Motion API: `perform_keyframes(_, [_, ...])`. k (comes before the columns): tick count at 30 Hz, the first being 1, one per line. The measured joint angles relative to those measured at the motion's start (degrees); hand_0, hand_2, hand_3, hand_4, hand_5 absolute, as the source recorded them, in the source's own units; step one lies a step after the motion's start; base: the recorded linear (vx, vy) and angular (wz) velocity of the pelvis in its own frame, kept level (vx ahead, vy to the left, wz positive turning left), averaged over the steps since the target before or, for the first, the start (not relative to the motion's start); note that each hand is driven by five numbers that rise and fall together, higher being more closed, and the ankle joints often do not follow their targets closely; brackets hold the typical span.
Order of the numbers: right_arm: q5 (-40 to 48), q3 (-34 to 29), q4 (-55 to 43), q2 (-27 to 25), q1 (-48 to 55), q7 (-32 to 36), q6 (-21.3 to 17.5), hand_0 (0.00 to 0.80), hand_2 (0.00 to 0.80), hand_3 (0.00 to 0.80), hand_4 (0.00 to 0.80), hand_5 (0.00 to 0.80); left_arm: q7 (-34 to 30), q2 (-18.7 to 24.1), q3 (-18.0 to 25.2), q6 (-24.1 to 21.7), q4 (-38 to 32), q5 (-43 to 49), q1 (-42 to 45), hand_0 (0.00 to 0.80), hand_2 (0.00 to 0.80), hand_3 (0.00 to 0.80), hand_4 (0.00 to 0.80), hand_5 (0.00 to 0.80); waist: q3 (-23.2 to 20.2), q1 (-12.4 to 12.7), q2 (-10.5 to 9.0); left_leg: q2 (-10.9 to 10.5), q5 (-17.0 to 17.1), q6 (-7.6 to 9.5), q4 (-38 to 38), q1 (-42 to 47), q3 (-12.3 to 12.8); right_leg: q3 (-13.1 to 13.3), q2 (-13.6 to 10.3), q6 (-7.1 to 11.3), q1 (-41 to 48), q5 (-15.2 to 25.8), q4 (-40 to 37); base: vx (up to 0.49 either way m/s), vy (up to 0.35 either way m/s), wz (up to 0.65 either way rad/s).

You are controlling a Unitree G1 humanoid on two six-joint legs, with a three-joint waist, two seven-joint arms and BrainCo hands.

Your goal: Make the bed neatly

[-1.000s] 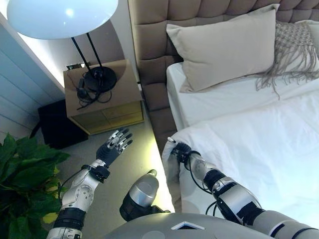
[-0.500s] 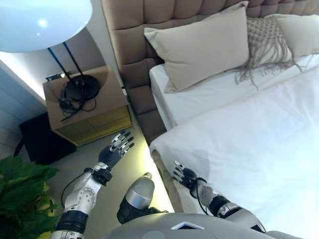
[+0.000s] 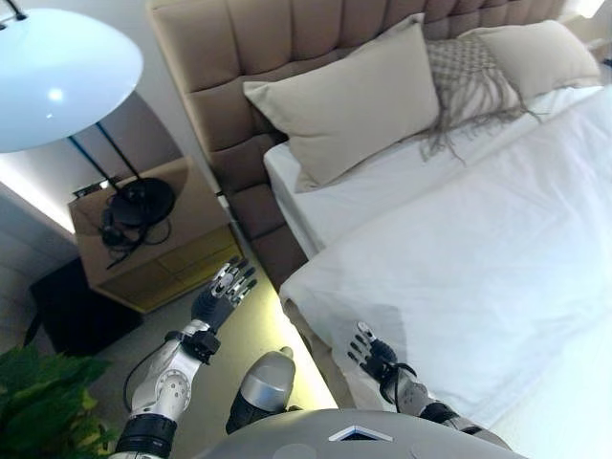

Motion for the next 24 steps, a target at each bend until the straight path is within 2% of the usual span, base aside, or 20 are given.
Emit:
perform_keyframes(2, [-0.1, -2.12, -5.3, -0.44, 1.88, -0.37, -1.44, 0.0, 0.0, 0.0, 0.0, 0.0, 0.74, -0.13, 0.06, -0.92, 0.0, -0.01, 0.52, 0.0, 0.0, 0.0, 0.0, 0.0, -0.06, -1.75, -0.03, 0.51, -0.01, -0.03, -0.18, 0.09, 1.13, 1.27, 0.02, -0.06, -0.62, -0.01, 0.27, -0.06, -0.044, -0.28])
perform_keyframes(6, [-0.32, -6.27, -9.57, -1.14, 4.75, -0.49, -3.14, 0.0, 0.0, 0.0, 0.0, 0.0, 2.62, 0.06, 0.09, -2.56, 0.02, -0.06, 0.87, 0.0, 0.0, 0.0, 0.0, 0.0, -0.58, -5.04, -0.56, 1.83, 0.08, -0.16, -1.53, 1.41, 4.03, 4.36, 0.19, -0.27, -2.14, 0.18, 0.45, -0.047, -0.068, -0.37])
perform_keyframes(8, [-0.31, -7.58, -9.93, -1.3, 6.01, -0.65, -3.97, 0.0, 0.0, 0.0, 0.0, 0.0, 3.09, 0.29, 0.07, -3.44, 0.05, -0.03, 0.83, 0.0, 0.0, 0.0, 0.0, 0.0, -0.91, -6.1, -0.93, 2.39, 0.18, -0.34, -2.27, 2.21, 5.07, 5.36, 0.48, -0.37, -2.35, 0.27, 0.32, -0.029, -0.1, -0.31])
perform_keyframes(10, [-0.19, -9.13, -9.89, -1.56, 7.21, -0.61, -4.59, 0.0, 0.0, 0.0, 0.0, 0.0, 3.74, 0.74, 0.04, -4.06, 0.07, -0.01, 0.87, 0.0, 0.0, 0.0, 0.0, 0.0, -1.19, -8.27, -1.22, 3.08, 0.42, -0.71, -3.23, 3.05, 6.2, 6.51, 0.85, -0.43, -2.99, 0.3, 0.22, -0.014, -0.097, -0.3])
perform_keyframes(14, [1.26, -12.83, -8.84, -2.67, 8.84, 0.22, -4.88, 0.0, 0.0, 0.0, 0.0, 0.0, 5.01, 1.87, -0.1, -4.86, 0.96, 1.18, 0.74, 0.0, 0.0, 0.0, 0.0, 0.0, -1.86, -10.45, -0.94, 4.42, 0.9, -1.41, -4.94, 4.72, 8.28, 8.15, 1.68, -0.25, -3.71, 0.62, 0.25, 0.012, -0.118, -0.31])
perform_keyframes(18, [2.88, -15.17, -5.14, -3.76, 8.78, 1.22, -5.52, 0.0, 0.0, 0.0, 0.0, 0.0, 6.89, 2.96, -3.21, -7.69, 4.5, 6.14, -0.43, 0.0, 0.0, 0.0, 0.0, 0.0, -2.39, -13.36, -0.57, 5.6, 1.45, -2.15, -6.09, 5.72, 9.55, 9.34, 2.69, -0.39, -4.3, 0.65, 0.27, -0.017, -0.154, -0.19])
perform_keyframes(24, [5.52, -16.73, -2.43, -5.51, 7.23, 3.04, -7.33, 0.0, 0.0, 0.0, 0.0, 0.0, 12.17, 6.55, -9.94, -13.77, 6.06, 14.75, -5.44, 0.0, 0.0, 0.0, 0.0, 0.0, -2.21, -14.97, 0.04, 8.32, 3.21, -3.16, -7.81, 3.57, 11.91, 12.61, 5.07, -1.98, -10.02, 1.73, 0.48, -0.226, -0.164, -0.31])
